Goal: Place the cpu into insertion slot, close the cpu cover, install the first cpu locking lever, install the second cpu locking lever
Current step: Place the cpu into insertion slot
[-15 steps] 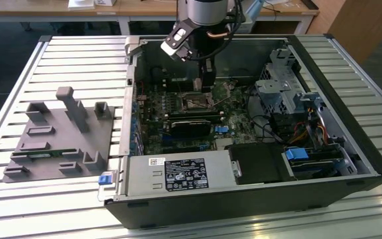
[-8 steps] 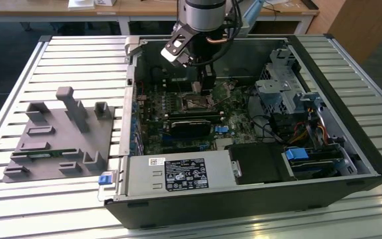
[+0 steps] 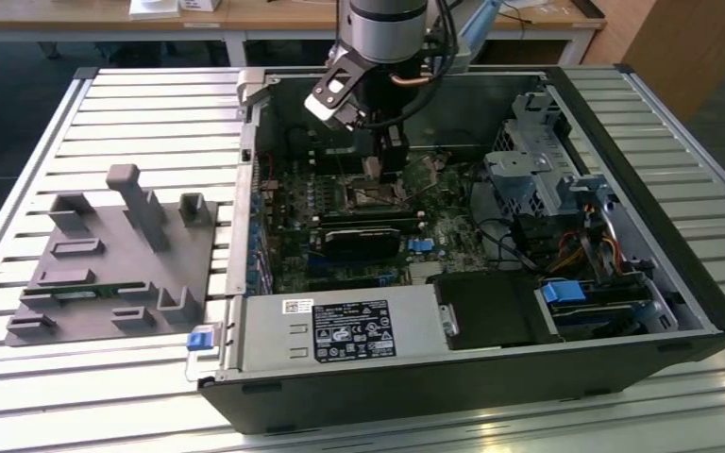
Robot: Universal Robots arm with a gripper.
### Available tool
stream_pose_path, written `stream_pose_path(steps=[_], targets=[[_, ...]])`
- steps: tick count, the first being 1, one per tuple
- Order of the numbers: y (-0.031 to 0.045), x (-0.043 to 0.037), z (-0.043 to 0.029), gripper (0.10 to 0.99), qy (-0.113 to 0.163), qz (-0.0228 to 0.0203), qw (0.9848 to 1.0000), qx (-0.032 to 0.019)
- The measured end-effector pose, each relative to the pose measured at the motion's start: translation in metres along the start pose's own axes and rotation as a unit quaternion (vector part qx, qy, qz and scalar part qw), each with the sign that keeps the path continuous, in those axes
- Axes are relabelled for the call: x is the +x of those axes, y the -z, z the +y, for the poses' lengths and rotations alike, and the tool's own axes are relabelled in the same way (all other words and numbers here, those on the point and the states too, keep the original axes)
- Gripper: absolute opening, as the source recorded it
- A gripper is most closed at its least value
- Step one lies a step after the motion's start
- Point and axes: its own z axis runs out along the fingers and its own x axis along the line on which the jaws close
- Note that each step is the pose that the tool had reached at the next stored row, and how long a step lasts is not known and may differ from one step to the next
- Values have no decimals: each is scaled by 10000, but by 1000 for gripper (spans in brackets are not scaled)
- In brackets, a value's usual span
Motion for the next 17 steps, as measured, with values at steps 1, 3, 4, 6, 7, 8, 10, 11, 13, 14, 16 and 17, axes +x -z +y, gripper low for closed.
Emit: stream_pose_path(steps=[1, 3, 4, 6, 7, 8, 10, 11, 13, 14, 16, 17], targets=[[-5, 0, -5, 537, 36, 2, 10000, 0], [-18, 1, -17, 537, 128, 9, 9999, -1], [-25, 1, -24, 537, 168, 12, 9999, -1], [-31, 1, -32, 537, 184, 12, 9998, 0], [-33, 1, -32, 537, 185, 12, 9998, 0], [-36, 1, -32, 537, 185, 13, 9998, -1], [-42, 1, -33, 537, 184, 13, 9998, -4], [-47, 1, -34, 537, 185, 13, 9998, -4], [-59, 1, -39, 537, 200, 14, 9998, -4], [-67, 1, -44, 537, 213, 15, 9998, -4], [-86, 2, -60, 537, 227, 16, 9997, -5], [-96, 3, -69, 537, 228, 16, 9997, -4]])
